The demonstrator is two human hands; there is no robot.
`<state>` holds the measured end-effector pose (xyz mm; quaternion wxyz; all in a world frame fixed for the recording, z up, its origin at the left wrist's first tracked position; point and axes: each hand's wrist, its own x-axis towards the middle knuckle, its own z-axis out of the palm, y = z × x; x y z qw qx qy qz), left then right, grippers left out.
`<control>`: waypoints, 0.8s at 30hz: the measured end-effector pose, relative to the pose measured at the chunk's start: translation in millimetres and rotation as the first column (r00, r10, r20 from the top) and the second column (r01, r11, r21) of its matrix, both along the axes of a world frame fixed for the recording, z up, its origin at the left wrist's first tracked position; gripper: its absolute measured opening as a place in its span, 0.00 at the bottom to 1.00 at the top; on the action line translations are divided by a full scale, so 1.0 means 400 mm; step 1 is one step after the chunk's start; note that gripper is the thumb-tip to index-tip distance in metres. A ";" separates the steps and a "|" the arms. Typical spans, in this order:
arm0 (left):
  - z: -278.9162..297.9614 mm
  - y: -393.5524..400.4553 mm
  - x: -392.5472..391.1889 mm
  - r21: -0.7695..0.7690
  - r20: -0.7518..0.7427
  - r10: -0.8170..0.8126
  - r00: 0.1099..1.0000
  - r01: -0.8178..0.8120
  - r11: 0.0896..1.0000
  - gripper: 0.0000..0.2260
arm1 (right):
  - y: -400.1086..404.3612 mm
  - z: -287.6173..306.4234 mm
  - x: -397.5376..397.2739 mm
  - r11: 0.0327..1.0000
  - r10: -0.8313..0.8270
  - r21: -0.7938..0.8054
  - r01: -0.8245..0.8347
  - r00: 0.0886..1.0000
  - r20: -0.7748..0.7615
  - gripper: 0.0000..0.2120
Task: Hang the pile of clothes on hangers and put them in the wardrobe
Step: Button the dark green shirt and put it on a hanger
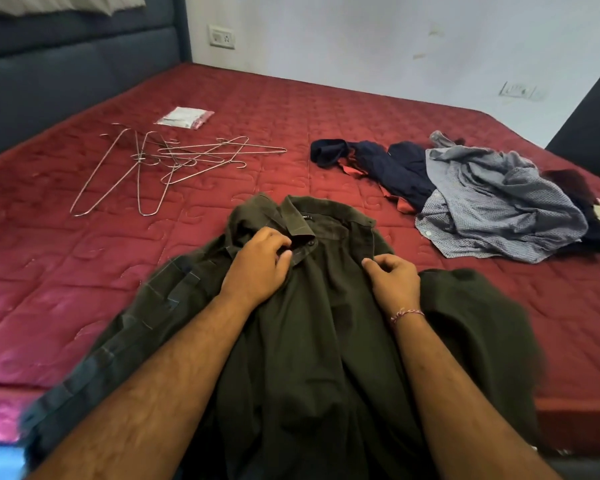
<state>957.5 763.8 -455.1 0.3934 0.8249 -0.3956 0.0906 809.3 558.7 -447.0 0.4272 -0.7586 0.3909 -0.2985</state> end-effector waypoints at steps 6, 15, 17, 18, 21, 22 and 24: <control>0.009 0.030 -0.016 0.229 0.058 0.246 0.968 -0.253 0.940 0.09 | 0.004 0.002 -0.003 1.000 0.006 0.000 -0.006 1.000 0.012 0.04; 0.045 0.064 -0.003 0.380 -0.132 0.182 0.974 -0.120 0.917 0.07 | 0.009 0.018 0.001 0.991 0.086 0.099 -0.092 0.994 0.067 0.04; 0.073 0.050 -0.003 0.346 -0.130 0.235 0.963 -0.178 0.921 0.07 | 0.023 0.049 0.008 0.974 0.092 0.198 -0.112 0.990 0.108 0.06; 0.092 0.038 -0.005 0.281 -0.157 0.274 0.949 -0.223 0.934 0.07 | 0.033 0.068 0.015 0.958 0.094 0.257 -0.129 0.985 0.146 0.08; 0.149 -0.027 -0.018 -0.060 -0.340 0.321 0.884 -0.361 0.931 0.08 | 0.096 0.119 0.045 0.909 0.104 0.361 -0.208 0.953 0.286 0.13; 0.158 -0.052 -0.035 -0.160 -0.393 0.292 0.872 -0.378 0.912 0.08 | 0.121 0.118 0.053 0.892 0.106 0.388 -0.234 0.941 0.322 0.15; 0.140 -0.086 -0.084 -0.307 -0.495 0.196 0.846 -0.382 0.872 0.08 | 0.174 0.081 0.058 0.857 0.121 0.432 -0.280 0.925 0.359 0.16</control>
